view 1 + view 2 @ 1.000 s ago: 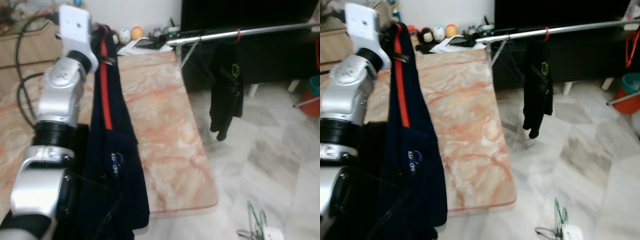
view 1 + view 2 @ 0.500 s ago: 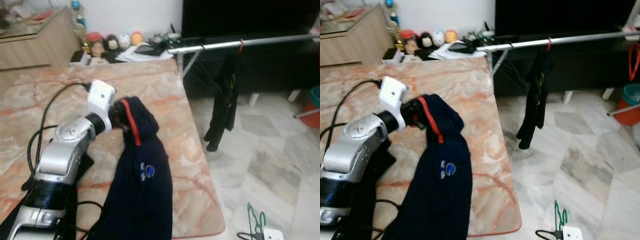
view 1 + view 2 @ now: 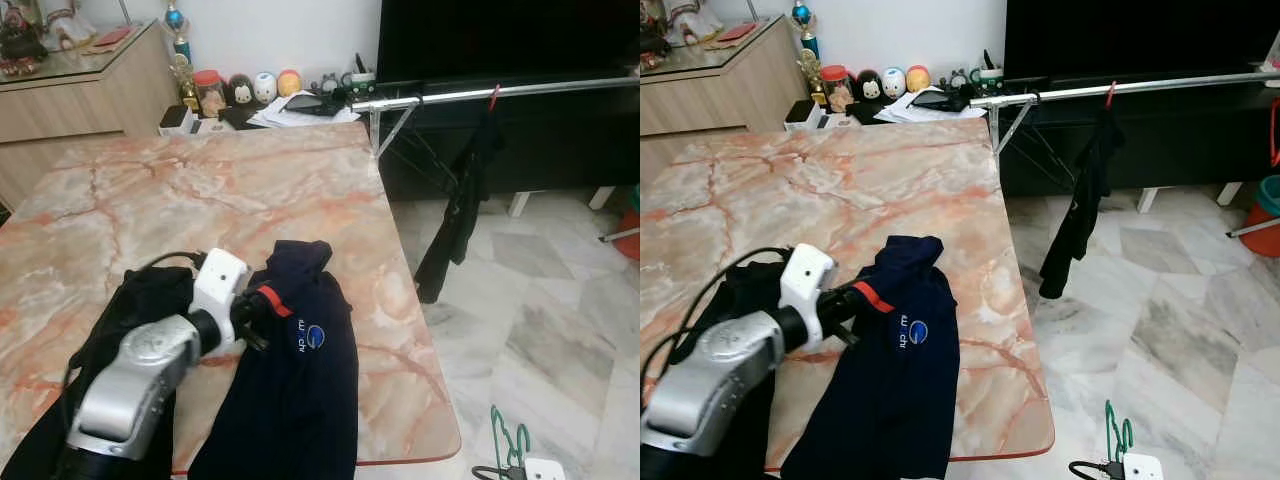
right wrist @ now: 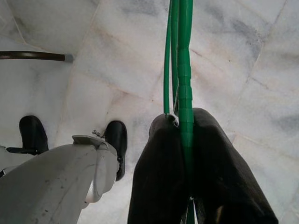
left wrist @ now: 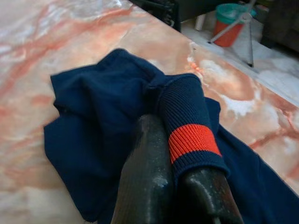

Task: Hang hanger

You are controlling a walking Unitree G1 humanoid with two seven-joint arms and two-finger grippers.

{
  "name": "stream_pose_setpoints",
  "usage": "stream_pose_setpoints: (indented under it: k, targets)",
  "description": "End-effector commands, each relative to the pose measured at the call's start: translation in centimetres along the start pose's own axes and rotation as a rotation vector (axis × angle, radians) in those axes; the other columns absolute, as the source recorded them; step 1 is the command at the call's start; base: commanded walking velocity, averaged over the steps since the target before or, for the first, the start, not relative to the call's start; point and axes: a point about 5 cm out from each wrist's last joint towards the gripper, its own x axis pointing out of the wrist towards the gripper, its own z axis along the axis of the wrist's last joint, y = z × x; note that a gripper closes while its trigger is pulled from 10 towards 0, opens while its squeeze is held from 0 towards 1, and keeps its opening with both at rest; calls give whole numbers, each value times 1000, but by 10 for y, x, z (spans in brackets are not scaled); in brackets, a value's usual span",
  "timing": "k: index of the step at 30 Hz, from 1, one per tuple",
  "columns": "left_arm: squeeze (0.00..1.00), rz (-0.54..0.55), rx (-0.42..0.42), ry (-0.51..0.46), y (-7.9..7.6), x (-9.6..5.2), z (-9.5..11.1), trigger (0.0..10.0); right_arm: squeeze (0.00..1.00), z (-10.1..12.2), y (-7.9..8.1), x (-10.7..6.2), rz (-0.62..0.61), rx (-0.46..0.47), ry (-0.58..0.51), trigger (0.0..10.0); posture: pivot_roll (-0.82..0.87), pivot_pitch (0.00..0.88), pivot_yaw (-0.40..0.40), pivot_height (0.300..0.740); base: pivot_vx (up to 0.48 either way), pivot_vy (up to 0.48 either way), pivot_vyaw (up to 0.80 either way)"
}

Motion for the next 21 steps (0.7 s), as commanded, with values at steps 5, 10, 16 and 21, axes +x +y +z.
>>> stream_pose_setpoints:
  k: [5, 10, 16, 21]
  targets:
    - [1000, 7, 39, 9, -5, 0, 4, 10000, 0, -1, 1, 0, 6, -6, 3, 10000, 65, 0, 68, 740, 0, 0, 0]
    - [1000, 37, 56, 16, 0, -3, 5, 10000, 0, 0, 2, 0, 7, -4, 2, 10000, 68, 0, 69, 740, 0, 0, 0]
    - [1000, 54, 90, 32, 0, -5, 5, 10000, 0, 0, 2, 0, 6, -2, 1, 10000, 70, 0, 71, 740, 0, 0, 0]
    - [1000, 101, 133, 47, 4, -7, 2, 10000, 0, 0, 2, 0, 5, -4, 2, 10000, 72, 0, 70, 740, 0, 0, 0]
